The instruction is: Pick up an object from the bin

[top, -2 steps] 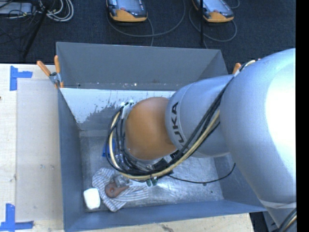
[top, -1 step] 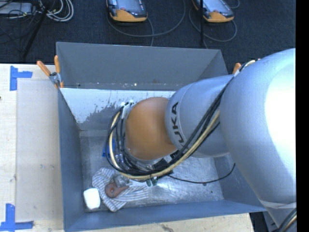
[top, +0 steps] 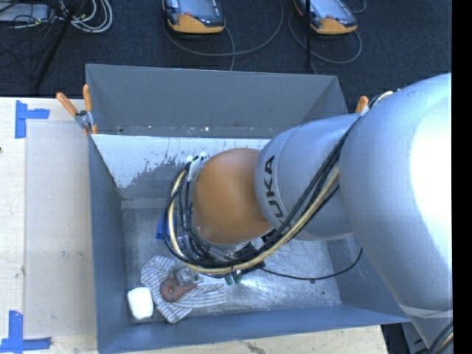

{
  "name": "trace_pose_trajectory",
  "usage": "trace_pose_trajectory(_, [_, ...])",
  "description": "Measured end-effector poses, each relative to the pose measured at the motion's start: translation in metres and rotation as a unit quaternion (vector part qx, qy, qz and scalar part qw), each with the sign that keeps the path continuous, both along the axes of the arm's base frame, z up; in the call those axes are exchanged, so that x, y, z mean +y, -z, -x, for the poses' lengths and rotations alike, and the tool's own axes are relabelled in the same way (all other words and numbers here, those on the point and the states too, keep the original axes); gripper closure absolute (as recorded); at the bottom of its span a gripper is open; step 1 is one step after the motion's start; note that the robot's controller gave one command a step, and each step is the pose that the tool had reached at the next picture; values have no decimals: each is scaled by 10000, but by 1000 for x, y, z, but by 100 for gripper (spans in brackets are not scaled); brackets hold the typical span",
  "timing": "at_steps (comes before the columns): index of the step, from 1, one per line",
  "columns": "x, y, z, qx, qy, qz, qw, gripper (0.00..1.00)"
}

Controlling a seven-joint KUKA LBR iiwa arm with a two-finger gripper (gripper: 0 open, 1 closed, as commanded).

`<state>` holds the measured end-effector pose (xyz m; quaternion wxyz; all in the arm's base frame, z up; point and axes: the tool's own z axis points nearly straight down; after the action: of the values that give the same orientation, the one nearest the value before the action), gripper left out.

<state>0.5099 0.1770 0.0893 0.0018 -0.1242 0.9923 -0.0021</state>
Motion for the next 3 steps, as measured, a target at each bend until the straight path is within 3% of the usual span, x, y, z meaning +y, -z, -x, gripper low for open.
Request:
trace_pose_trajectory(1, [-1,-29,8,35,55,-12,10000,100])
trace_pose_trajectory(2, [-1,3,6,29,68,-17,10000,0])
trace_pose_trajectory(3, [-1,6,6,32,77,-17,10000,100])
